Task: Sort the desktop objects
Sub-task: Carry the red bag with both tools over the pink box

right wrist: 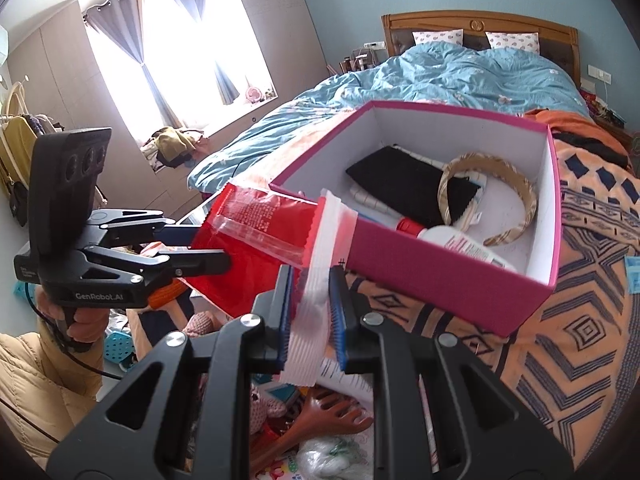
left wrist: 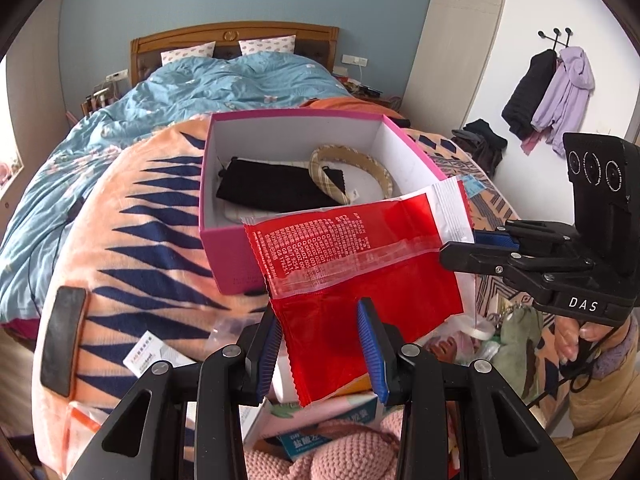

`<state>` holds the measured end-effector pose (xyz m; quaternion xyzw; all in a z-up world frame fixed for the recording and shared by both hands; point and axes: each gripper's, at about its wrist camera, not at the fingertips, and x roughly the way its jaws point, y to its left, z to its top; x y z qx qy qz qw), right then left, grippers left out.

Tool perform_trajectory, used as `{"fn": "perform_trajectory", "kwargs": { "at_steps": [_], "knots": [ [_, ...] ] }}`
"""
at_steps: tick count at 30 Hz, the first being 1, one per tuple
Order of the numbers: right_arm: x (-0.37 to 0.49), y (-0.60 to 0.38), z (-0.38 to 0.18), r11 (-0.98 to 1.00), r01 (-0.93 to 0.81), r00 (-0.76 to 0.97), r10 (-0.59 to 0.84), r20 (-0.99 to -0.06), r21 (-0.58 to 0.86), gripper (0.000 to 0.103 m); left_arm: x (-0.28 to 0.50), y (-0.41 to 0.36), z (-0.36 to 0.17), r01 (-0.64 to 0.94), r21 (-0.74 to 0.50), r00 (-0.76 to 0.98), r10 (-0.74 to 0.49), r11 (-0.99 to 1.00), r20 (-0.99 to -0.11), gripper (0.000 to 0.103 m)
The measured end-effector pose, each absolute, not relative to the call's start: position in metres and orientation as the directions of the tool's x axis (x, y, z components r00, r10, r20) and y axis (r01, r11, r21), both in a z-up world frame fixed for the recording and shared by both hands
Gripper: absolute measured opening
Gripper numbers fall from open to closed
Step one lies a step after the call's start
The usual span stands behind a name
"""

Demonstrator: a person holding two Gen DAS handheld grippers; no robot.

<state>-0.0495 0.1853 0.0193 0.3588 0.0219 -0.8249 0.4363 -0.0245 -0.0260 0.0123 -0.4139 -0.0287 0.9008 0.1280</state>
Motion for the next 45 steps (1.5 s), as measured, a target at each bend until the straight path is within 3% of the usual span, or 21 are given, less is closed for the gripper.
{"fn": "perform_trajectory", "kwargs": {
  "at_steps": [16, 25, 43, 45],
  "knots": [
    [-0.069, 0.176, 0.035, -0.623, 0.738, -0.391, -0.708, -0.588, 0.259, 0.020, -0.050, -0.030, 0.027, -0.202, -0.138, -0.643, 0.238, -0.970, -0.728, 0.038],
    [-0.084, 0.169, 0.034, -0.626, 0.734, -0.387, -0.705, -0.595, 0.264, 0.011, -0.065, -0.025, 0.026, -0.208, -0.131, -0.632, 0.236, -0.969, -0.738, 0.038],
    [-0.114, 0.180, 0.010, -0.706, 0.658, -0.421, -0.632, -0.651, 0.260, 0.011, -0.076, -0.028, 0.010, -0.171, -0.124, -0.604, 0.203, -0.977, -0.771, 0.035],
    [-0.115, 0.182, 0.011, -0.690, 0.666, -0.407, -0.655, -0.636, 0.284, 0.007, -0.076, -0.028, 0.013, -0.175, -0.121, -0.610, 0.204, -0.977, -0.766, 0.032]
  ]
}}
